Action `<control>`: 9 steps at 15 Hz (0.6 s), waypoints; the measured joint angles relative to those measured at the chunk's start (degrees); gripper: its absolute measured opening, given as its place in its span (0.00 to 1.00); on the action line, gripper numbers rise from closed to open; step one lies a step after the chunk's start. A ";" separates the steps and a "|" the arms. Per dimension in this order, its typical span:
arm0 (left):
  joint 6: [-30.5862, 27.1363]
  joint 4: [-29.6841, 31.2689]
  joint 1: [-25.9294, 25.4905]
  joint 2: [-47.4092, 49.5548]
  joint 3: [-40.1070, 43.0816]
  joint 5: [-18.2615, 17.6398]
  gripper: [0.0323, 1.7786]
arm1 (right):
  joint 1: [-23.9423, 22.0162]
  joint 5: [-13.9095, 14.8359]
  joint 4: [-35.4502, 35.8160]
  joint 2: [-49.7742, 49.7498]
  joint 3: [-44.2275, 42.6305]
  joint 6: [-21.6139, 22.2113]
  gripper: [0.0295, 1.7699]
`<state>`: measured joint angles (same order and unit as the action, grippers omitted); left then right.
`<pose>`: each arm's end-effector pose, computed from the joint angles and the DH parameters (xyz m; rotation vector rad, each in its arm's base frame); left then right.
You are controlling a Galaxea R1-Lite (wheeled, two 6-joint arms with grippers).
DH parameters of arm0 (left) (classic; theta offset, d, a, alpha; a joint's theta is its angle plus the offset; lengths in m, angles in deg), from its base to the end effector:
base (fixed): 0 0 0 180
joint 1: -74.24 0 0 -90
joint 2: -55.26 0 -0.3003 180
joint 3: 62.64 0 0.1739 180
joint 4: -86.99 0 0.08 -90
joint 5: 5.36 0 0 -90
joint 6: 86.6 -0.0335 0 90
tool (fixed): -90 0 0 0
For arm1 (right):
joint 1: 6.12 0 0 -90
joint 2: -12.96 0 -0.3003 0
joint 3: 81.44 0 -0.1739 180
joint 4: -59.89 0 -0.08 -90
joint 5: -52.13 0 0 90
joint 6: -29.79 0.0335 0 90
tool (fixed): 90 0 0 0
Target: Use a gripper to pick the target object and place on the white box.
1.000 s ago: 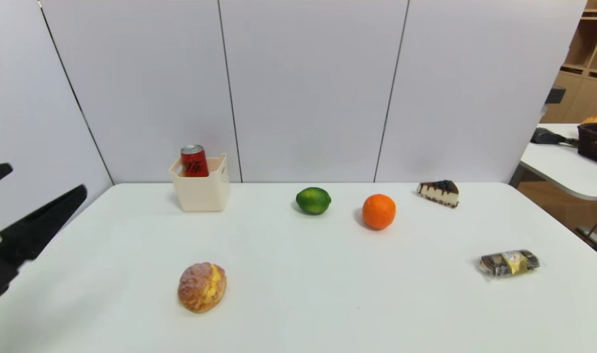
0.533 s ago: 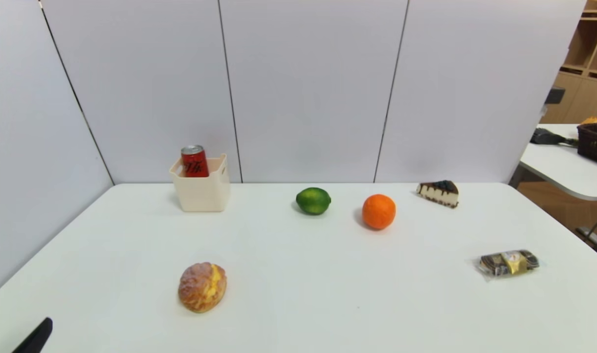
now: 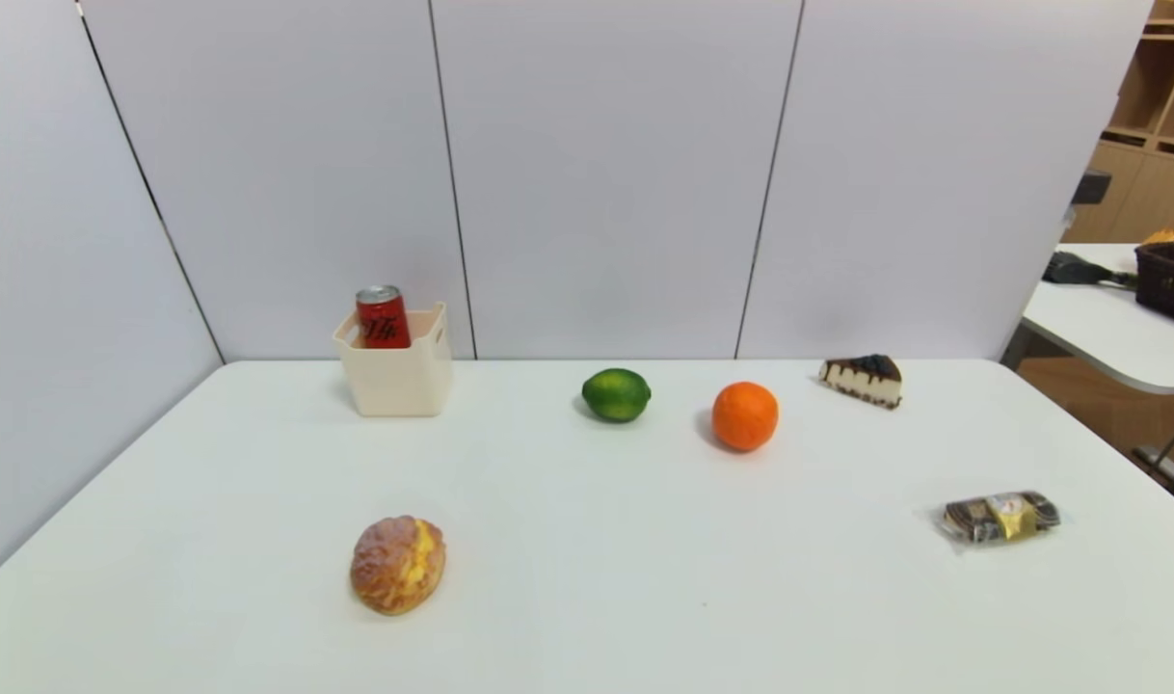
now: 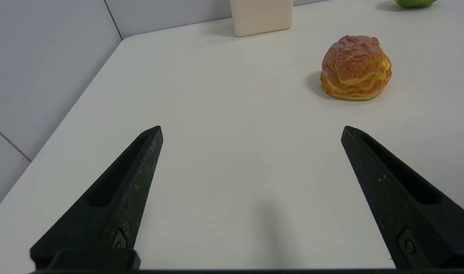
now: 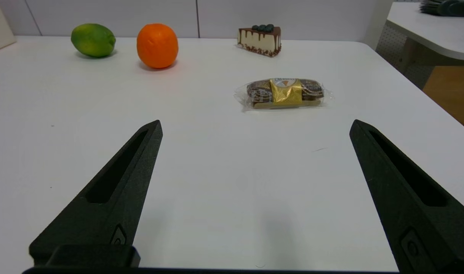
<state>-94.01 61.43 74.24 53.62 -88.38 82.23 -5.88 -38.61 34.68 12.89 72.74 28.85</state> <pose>-0.0280 -0.0014 0.0767 0.1288 0.0227 -0.0436 -0.0304 0.0003 0.0769 -0.0165 -0.0120 0.0170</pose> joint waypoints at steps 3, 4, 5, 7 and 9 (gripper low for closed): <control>3.25 -0.34 -0.05 1.40 0.00 0.21 0.95 | -0.02 -0.05 0.00 0.00 0.00 0.00 0.96; 3.47 -0.34 -0.05 1.60 0.02 0.29 0.95 | -0.06 -0.02 0.00 0.00 0.00 0.00 0.96; 3.95 -0.34 -0.05 1.67 0.02 0.62 0.95 | -0.06 -0.02 -0.02 0.00 0.00 0.00 0.96; 5.77 -0.34 -0.05 1.78 0.02 1.60 0.95 | -0.06 -0.02 -0.02 0.00 0.00 0.00 0.96; 7.51 -0.21 -0.05 1.78 0.02 2.49 0.95 | -0.04 0.00 0.00 0.00 0.00 0.01 0.96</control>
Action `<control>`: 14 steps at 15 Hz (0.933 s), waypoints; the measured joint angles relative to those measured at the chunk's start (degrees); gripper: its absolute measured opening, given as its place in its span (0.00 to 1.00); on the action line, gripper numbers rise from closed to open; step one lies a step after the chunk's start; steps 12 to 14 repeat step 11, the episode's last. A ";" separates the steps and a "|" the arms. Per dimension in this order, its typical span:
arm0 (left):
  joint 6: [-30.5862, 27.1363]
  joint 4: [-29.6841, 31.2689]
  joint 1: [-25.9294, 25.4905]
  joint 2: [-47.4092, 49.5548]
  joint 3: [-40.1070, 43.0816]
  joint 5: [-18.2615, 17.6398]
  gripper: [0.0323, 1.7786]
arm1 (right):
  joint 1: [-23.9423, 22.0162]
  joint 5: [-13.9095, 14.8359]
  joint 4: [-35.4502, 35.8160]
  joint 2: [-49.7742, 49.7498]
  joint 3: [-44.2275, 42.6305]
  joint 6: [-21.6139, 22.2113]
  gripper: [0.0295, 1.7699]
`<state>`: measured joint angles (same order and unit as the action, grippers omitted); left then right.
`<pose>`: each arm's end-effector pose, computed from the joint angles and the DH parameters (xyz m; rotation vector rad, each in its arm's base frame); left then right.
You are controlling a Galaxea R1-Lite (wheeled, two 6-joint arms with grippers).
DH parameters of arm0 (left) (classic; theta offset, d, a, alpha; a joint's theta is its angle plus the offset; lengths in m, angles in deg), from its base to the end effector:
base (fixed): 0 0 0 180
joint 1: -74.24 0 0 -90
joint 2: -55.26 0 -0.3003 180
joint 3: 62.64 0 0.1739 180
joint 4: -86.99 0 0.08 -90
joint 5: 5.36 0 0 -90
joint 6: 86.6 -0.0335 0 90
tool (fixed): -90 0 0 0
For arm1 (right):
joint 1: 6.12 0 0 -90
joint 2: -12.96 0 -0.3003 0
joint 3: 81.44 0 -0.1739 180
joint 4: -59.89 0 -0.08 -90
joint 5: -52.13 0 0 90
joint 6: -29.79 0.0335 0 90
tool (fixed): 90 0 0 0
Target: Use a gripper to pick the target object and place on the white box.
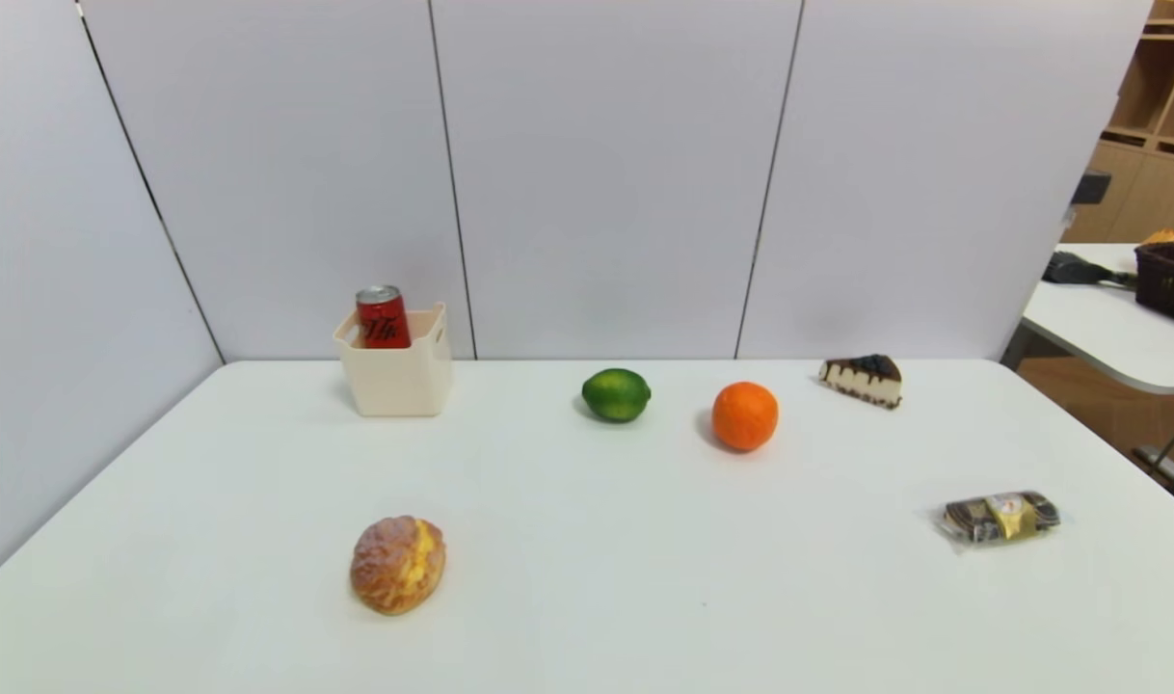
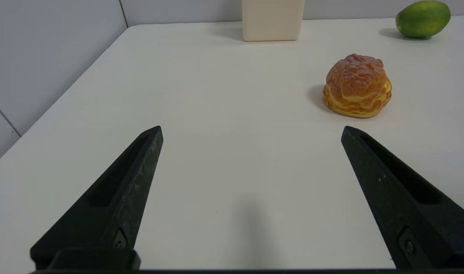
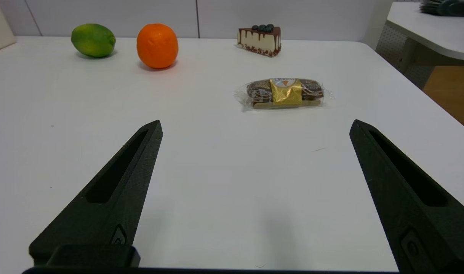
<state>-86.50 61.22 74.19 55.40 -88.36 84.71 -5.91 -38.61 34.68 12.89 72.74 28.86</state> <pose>-0.0303 0.0000 0.0753 -0.0017 -0.0016 0.0021 -0.0304 0.0003 0.0769 -0.0163 -0.0120 0.0165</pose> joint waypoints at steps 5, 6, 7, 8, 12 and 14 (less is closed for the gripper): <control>0.34 0.02 0.05 0.02 0.00 0.26 0.95 | 0.04 0.01 0.04 0.00 0.00 -0.11 0.96; 0.32 0.05 0.00 0.02 0.00 0.26 0.95 | 0.00 0.06 0.04 0.00 0.00 -0.06 0.96; 0.32 0.05 0.00 0.02 0.00 0.26 0.95 | -0.02 0.11 -0.29 0.00 0.00 -0.09 0.96; 0.30 0.05 0.02 0.02 0.00 0.26 0.95 | -0.02 0.17 -0.02 0.00 0.00 0.05 0.96; 0.34 0.05 0.02 0.00 0.00 0.26 0.95 | -0.02 0.65 -0.49 0.00 -0.11 0.46 0.96; 0.34 0.05 0.02 0.00 0.00 0.26 0.95 | -0.02 0.65 -0.49 0.00 -0.11 0.46 0.96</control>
